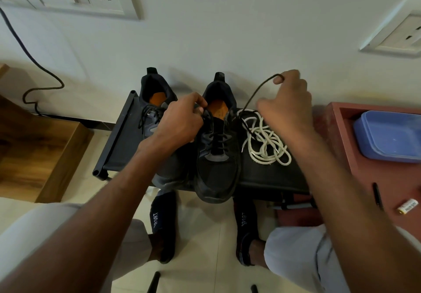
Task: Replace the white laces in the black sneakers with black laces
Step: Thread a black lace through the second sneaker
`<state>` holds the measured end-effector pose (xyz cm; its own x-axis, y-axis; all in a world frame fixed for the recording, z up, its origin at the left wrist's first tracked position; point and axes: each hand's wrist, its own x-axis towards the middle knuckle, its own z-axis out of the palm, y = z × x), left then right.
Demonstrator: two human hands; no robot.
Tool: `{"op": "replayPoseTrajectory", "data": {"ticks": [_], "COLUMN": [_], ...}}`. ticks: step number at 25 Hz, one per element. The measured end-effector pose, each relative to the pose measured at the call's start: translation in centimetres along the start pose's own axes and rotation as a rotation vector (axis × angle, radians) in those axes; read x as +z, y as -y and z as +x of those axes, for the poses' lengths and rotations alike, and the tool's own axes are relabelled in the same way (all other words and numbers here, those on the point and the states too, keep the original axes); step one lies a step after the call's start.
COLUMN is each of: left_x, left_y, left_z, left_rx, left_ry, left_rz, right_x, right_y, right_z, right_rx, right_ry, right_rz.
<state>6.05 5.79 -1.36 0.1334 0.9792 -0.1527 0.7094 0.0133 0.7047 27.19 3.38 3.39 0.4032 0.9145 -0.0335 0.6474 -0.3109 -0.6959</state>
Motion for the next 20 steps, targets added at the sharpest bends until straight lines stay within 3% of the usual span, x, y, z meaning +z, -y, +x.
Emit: {"op": "replayPoseTrajectory", "data": {"ticks": [2, 8, 13, 15, 20], "left_x": [0.1, -0.3, -0.1, -0.2, -0.5], "left_y": [0.1, -0.1, -0.4, -0.5, 0.0], "left_z": [0.1, -0.4, -0.6, -0.6, -0.4], "left_rx": [0.009, 0.051, 0.094, 0.100, 0.092], "left_ry": [0.010, 0.134, 0.136, 0.126, 0.103], "left_rz": [0.007, 0.036, 0.100, 0.118, 0.147], "right_x": [1.9, 3.8, 4.2, 4.2, 3.7], "right_y": [-0.4, -0.4, -0.9, -0.9, -1.2], "right_z": [-0.8, -1.7, -2.0, -2.3, -2.2], "right_rx": [-0.143, -0.458, -0.280, -0.300, -0.246], "right_ry": [0.078, 0.179, 0.299, 0.322, 0.269], "right_rz": [-0.330, -0.365, -0.458, -0.460, -0.394]}}
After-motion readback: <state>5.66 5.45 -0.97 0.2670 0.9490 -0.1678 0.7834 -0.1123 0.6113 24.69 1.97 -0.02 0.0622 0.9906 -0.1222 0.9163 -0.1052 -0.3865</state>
